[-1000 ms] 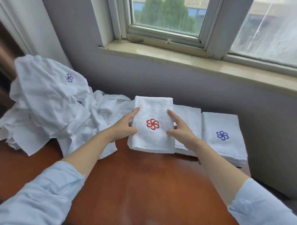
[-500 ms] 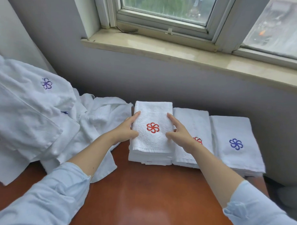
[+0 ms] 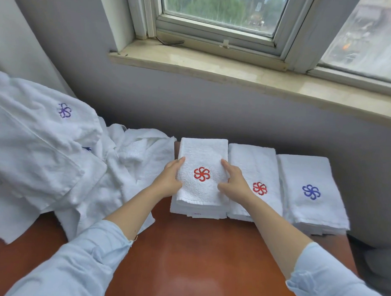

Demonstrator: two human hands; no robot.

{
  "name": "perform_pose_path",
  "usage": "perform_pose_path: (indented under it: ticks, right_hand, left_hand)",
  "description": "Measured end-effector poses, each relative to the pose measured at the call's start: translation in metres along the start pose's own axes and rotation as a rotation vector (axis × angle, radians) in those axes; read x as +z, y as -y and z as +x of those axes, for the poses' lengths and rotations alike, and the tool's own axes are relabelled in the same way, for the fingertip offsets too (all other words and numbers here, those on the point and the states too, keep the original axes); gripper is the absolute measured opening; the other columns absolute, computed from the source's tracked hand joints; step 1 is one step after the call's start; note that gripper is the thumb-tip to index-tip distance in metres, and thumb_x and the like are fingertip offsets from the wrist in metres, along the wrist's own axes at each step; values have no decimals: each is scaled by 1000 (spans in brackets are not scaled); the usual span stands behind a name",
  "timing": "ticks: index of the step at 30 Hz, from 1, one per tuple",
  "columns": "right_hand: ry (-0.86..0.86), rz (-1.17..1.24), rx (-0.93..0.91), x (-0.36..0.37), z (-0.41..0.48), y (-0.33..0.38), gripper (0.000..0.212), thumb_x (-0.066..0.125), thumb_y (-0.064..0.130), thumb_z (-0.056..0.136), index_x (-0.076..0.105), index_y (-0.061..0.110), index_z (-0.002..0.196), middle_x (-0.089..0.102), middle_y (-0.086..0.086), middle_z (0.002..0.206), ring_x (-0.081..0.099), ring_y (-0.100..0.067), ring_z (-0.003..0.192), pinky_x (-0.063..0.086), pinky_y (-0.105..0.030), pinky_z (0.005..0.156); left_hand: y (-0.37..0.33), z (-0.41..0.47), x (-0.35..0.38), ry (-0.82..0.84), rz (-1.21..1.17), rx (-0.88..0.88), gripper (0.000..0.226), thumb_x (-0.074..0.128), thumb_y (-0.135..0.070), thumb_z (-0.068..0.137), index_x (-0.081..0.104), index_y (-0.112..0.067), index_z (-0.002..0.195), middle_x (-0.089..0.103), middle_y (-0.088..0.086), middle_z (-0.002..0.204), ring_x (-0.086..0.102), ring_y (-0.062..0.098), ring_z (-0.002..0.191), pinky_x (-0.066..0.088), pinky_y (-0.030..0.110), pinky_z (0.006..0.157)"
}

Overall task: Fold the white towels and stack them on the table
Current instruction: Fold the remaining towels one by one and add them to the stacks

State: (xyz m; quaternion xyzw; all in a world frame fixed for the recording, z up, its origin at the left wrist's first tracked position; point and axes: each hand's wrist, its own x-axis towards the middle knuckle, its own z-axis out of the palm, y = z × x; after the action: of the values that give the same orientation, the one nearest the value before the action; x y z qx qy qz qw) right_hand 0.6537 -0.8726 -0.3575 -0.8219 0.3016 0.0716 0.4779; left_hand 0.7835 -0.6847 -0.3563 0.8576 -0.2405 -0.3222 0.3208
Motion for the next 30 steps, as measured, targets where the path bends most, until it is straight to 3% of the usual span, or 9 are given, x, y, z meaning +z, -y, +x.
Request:
perform_pose_path:
  ticks: [2,5,9,12,19,23,30]
  right_hand:
    - [-5,-194,-35,-2,-8,3,80,56,8,88,20,28,156,22,1,158,45,-14,125,44,-23,83]
    - [18,-505,-107,-6,-25,7,76,57,16,87,23,30,154,11,-1,163,25,-23,144,46,-37,98]
    - [52,-718,-263,-8,-53,11,77,61,24,85,27,29,154,2,-3,166,6,-24,151,24,-39,117]
    - [100,-764,-365,-9,-74,16,80,63,26,84,26,30,155,2,-1,166,0,-22,152,13,-38,121]
    - [152,-718,-558,-7,-115,44,76,66,31,86,31,28,154,20,4,163,16,-18,150,27,-34,115]
    - [139,-670,-698,6,-130,68,68,63,26,85,39,25,149,38,2,152,31,-18,142,33,-30,107]
    - [207,-648,-823,45,-146,129,74,64,28,82,35,30,150,36,4,152,32,-21,142,38,-35,107]
  left_hand:
    - [-1,-9,3,-46,91,4,71,50,-1,95,24,-28,156,22,-4,160,44,17,131,43,25,99]
    - [-4,-27,7,-20,169,4,66,57,-15,94,31,-29,153,21,-4,161,38,17,139,42,34,107]
    - [-8,-60,14,11,226,-1,68,66,-32,88,37,-32,150,16,-5,162,30,15,144,39,35,110]
    - [-12,-85,19,-17,239,-5,72,68,-37,87,35,-32,151,16,-6,162,29,14,144,37,37,112]
    - [-25,-160,19,-253,260,-3,69,67,-37,85,40,-31,148,39,-6,151,42,13,134,41,33,104]
    - [-23,-203,5,-367,286,-77,67,66,-38,87,38,-32,148,34,-8,155,38,13,138,39,32,106]
    - [-1,-273,-50,-509,309,-191,67,67,-39,86,39,-34,147,34,-9,153,45,15,131,45,34,101]
